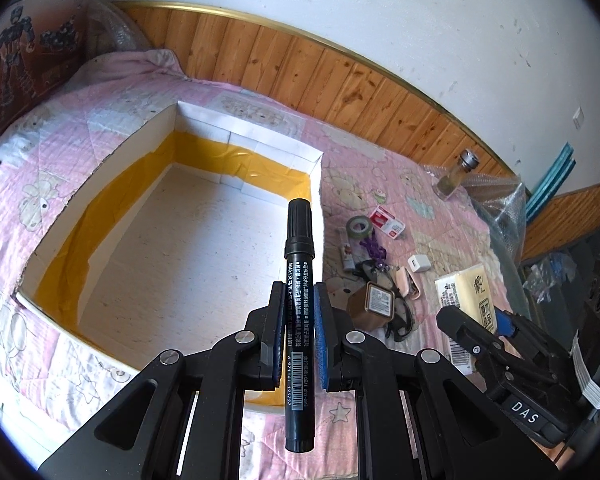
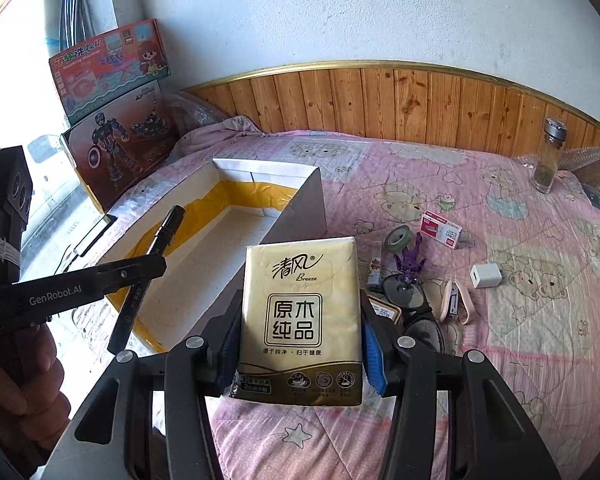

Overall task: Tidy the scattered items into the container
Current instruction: 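Carry the marker in the left tool and tissue pack in the right tool over the box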

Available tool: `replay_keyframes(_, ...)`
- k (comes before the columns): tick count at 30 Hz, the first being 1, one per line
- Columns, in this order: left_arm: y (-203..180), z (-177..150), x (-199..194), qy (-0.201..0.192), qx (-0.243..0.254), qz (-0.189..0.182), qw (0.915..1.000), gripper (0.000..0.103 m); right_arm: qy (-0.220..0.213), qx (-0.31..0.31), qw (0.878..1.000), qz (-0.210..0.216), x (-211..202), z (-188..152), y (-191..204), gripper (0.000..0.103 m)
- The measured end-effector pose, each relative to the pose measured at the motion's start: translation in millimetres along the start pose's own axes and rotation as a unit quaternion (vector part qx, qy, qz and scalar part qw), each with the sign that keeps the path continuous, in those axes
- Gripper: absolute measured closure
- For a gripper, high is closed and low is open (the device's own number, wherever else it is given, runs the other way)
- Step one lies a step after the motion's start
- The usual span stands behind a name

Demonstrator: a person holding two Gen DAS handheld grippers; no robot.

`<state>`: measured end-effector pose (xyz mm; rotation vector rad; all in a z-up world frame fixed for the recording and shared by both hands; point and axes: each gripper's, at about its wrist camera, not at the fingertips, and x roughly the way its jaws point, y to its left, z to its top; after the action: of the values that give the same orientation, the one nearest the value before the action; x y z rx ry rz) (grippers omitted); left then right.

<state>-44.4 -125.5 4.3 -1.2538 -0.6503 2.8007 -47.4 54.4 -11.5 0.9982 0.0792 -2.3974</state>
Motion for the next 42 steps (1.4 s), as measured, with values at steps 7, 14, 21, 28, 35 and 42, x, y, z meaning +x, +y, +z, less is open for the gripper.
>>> replay_keyframes(7,10.4,9.0,2.1,-0.001,-0.009,-0.002,1.0000,0.090,0.004,-0.011,1.000,0.007,9.4,11.2,9.9,0.051)
replay_keyframes(14,22.2,17.5,6.3,0.002,-0.022,-0.005,0.9997,0.090,0.005,-0.025,1.000,0.016,17.8,23.6,22.4,0.051)
replay_keyframes(21,31.3,27.5,7.3,-0.001,-0.028,-0.003,0.9996,0.090,0.006,-0.037,0.999,0.025,25.9,35.3,36.7,0.051)
replay_keyframes(28,41.5,37.5,9.6,-0.001,-0.033,0.001,0.9995,0.090,0.006,-0.050,0.998,0.033,33.6,47.0,51.5,0.051)
replay_keyframes(35,53.7,47.5,10.0,-0.001,-0.040,0.007,0.9992,0.090,0.008,-0.059,0.997,0.045,42.1,58.6,64.9,0.051)
replay_keyframes(42,63.3,56.2,9.5,-0.003,-0.045,0.011,0.9989,0.090,0.008,-0.069,0.996,0.056,49.6,69.2,79.0,0.051)
